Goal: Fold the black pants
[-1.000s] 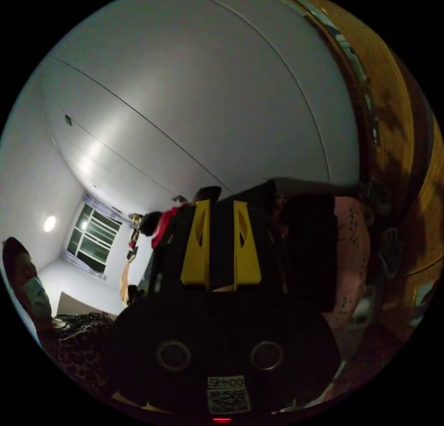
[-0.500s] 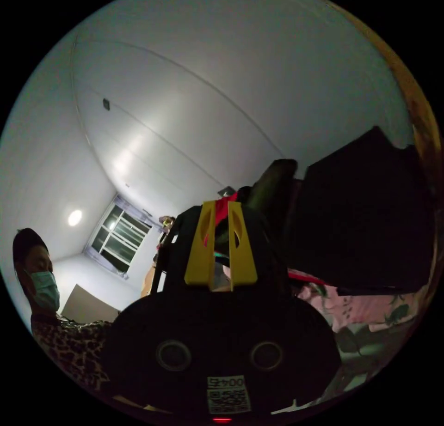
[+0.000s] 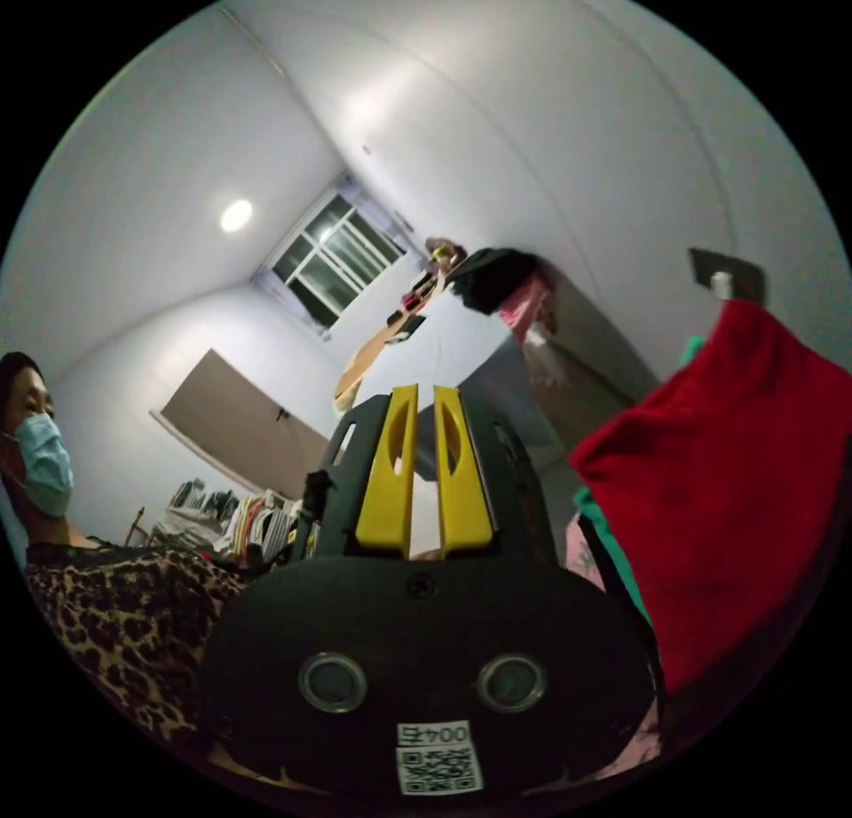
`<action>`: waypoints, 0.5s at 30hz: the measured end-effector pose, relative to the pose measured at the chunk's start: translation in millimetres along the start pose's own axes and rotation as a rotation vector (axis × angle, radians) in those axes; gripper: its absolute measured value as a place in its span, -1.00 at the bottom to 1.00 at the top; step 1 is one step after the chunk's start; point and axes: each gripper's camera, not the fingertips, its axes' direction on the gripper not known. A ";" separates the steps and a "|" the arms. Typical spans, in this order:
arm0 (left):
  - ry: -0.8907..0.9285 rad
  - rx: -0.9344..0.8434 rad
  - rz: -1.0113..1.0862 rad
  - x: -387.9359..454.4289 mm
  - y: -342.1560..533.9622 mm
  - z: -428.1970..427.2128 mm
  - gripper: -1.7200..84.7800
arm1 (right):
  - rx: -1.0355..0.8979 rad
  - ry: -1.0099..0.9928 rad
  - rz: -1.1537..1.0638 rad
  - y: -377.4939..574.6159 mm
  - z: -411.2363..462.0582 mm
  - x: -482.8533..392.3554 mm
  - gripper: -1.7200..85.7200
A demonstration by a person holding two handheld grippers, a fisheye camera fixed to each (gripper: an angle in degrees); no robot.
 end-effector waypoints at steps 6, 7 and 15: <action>-0.081 0.079 -0.048 61.2 -115.4 9.8 -0.91 | -0.259 -0.067 -0.045 -11.1 299.2 82.3 -0.82; -0.093 0.095 -0.036 76.7 -137.2 11.9 -0.90 | -0.320 -0.070 -0.067 -6.8 354.5 97.2 -0.81; -0.152 0.134 -0.111 117.7 -231.6 20.4 -0.82 | -0.588 -0.088 -0.100 71.2 624.1 204.9 -0.77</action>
